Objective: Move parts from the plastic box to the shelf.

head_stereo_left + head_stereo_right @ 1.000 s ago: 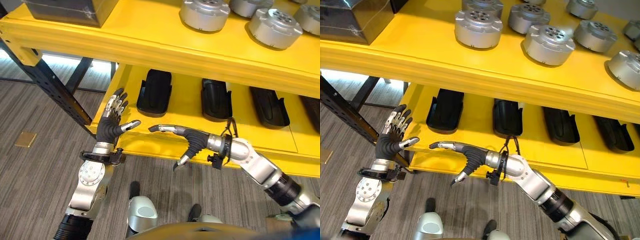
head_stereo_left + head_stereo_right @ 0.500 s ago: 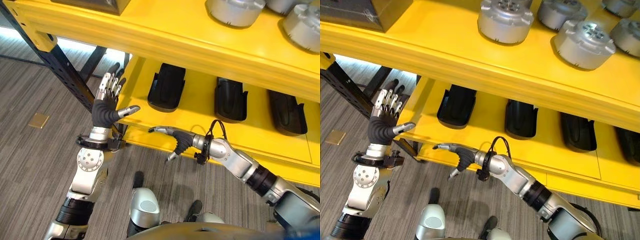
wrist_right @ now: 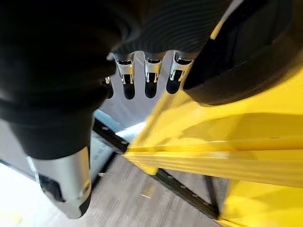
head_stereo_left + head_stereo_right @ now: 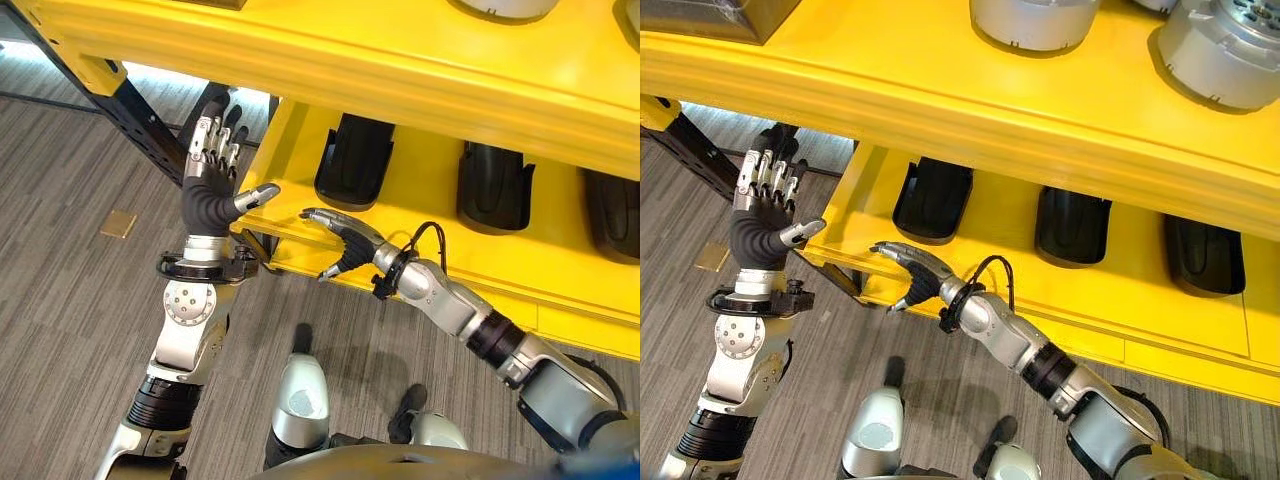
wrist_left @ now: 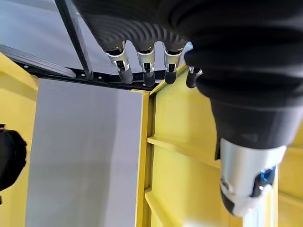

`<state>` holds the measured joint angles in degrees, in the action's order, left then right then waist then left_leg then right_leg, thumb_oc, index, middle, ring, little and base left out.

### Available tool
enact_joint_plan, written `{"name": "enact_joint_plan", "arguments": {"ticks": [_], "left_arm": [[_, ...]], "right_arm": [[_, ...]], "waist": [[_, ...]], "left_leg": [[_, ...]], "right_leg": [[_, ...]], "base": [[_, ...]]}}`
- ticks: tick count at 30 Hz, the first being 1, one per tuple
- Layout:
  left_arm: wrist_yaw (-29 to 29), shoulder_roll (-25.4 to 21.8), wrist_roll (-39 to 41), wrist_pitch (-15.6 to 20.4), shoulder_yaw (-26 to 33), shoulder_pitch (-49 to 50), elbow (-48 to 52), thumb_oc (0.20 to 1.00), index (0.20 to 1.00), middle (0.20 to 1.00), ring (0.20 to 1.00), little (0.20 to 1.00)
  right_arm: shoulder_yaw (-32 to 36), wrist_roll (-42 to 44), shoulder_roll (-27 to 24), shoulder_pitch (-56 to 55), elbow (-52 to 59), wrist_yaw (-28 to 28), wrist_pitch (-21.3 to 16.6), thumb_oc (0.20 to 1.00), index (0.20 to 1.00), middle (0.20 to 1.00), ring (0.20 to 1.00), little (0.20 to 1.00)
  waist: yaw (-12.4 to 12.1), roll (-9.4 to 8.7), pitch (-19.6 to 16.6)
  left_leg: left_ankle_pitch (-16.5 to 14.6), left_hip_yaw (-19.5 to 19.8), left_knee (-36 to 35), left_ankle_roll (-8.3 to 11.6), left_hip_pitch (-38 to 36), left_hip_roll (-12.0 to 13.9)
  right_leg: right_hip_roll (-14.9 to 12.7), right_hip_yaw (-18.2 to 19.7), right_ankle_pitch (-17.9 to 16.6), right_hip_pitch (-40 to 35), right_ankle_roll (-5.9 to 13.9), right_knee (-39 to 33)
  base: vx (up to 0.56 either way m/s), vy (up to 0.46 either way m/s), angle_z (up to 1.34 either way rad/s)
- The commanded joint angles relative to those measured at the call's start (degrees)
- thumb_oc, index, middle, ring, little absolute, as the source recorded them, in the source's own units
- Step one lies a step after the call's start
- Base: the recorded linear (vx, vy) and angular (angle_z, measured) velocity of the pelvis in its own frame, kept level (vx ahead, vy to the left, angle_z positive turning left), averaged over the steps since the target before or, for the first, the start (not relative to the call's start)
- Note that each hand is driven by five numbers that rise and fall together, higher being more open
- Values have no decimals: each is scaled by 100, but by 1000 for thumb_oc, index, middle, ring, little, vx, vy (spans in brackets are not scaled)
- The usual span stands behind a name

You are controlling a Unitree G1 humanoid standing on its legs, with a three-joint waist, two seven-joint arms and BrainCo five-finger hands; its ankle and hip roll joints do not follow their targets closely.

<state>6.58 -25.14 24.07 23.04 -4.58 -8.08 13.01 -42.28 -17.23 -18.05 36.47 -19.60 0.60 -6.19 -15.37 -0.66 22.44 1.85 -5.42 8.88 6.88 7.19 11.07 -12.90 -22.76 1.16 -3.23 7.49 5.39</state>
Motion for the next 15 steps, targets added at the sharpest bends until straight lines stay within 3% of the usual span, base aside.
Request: {"name": "enact_joint_plan", "arguments": {"ticks": [1, 9, 15], "left_arm": [[-23, -38, 43, 177, 15, -72, 474, 1000, 1000, 1000, 1000, 1000], [-25, 10, 89, 13, -185, -307, 332, 1000, 1000, 1000, 1000, 1000], [67, -20, 78, 45, -247, -365, 320, 1000, 1000, 1000, 1000, 1000]], "right_arm": [[-33, -218, 126, 205, 400, 196, -38, 1000, 1000, 1000, 1000, 1000], [-141, -644, 450, 713, -739, 468, 376, 1000, 1000, 1000, 1000, 1000], [-204, -811, 436, 860, -1129, 608, 400, 1000, 1000, 1000, 1000, 1000]], "waist": [[-63, -38, -116], [-205, 2, 68], [-262, 27, 205]], "left_leg": [[-144, -10, 209, -130, 13, -237], [-154, 92, 384, -133, 225, -269], [-183, 135, 505, -169, 360, -316]], "right_leg": [[14, 77, 481, -62, -54, 715], [-4, 48, 479, 102, -83, 900], [-54, 31, 453, 238, -60, 1028]], "base": [[0, 0, 0], [1, -2, 2], [-2, -1, 1]]}}
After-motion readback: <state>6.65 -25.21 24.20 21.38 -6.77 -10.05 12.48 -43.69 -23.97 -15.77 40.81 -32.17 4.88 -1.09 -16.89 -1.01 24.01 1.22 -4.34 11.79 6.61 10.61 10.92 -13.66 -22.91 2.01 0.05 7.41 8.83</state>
